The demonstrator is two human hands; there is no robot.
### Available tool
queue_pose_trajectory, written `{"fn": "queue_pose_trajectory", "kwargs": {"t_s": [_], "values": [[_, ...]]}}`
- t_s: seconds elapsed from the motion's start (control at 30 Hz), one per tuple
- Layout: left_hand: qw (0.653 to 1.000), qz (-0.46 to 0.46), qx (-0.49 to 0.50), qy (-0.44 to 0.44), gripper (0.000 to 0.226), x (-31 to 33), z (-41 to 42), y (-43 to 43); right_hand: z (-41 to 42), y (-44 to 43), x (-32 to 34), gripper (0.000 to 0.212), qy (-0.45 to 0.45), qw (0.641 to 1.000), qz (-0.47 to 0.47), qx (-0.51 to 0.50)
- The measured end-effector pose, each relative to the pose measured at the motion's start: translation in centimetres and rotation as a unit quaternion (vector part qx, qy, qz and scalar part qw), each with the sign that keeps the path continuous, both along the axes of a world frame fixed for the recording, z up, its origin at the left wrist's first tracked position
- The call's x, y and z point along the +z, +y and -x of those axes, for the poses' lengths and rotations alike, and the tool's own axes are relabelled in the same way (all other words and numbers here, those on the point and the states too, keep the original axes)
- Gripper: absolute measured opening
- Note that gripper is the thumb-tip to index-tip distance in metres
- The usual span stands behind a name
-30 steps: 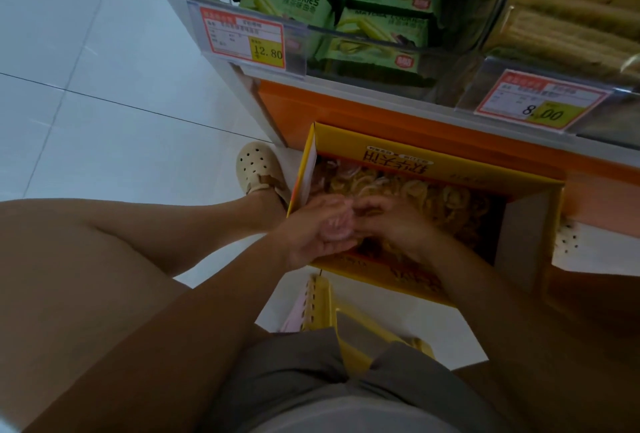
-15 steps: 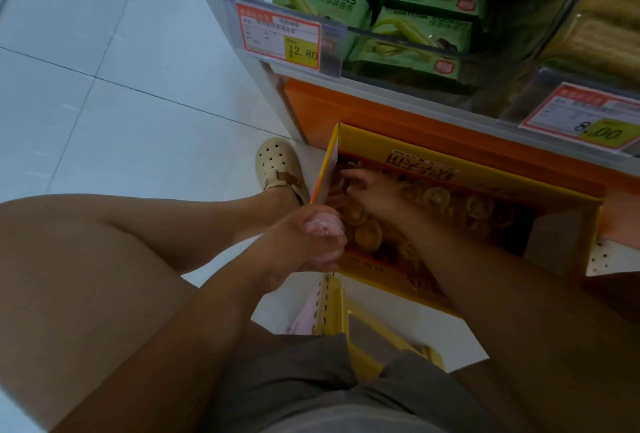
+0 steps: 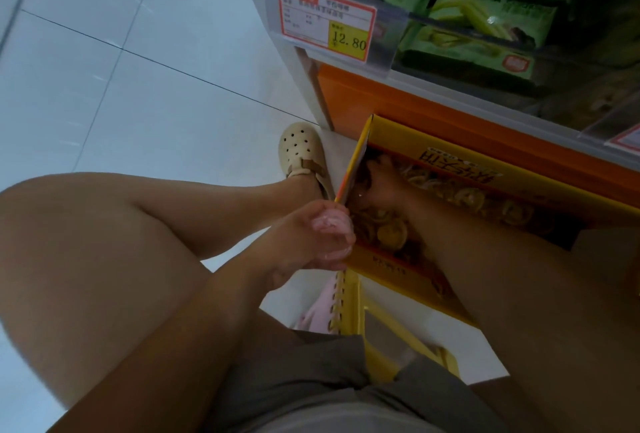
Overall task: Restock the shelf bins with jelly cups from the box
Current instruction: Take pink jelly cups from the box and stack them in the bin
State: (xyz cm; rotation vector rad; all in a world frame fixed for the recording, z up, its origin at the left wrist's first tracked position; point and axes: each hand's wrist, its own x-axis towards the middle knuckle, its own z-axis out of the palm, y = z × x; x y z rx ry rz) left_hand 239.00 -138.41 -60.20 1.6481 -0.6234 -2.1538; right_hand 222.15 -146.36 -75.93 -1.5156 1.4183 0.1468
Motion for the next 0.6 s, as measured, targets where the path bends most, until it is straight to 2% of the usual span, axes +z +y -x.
{"fn": "queue_pose_trajectory", "kwargs": {"t_s": [0.2,0.3,0.4,0.47,0.53,0.6], "values": [[0.998,-0.029,-0.035,-0.045,0.04,-0.3,1.1,0.0,0.9,1.1,-0.2,0.066,-0.091,0.993,-0.068,-0.045],[0.997,-0.018,-0.044,-0.056,0.037,-0.4,1.2,0.0,1.3,1.6,0.2,0.083,-0.112,0.984,-0.1,-0.091],[0.997,-0.007,-0.05,-0.063,0.038,-0.7,1.2,0.4,1.9,1.6,-0.3,0.095,-0.096,0.982,-0.137,-0.084],[0.996,0.003,-0.052,-0.068,0.043,-0.3,1.6,0.4,2.3,1.4,-0.2,0.089,-0.089,0.982,-0.157,-0.054],[0.996,0.003,-0.049,-0.074,0.058,-0.2,1.7,0.5,2.3,1.2,0.2,0.081,-0.076,0.982,-0.168,-0.033],[0.995,0.0,-0.051,-0.08,0.063,-0.1,1.9,0.5,1.8,1.0,0.7,0.068,-0.062,0.984,-0.166,-0.02]]}}
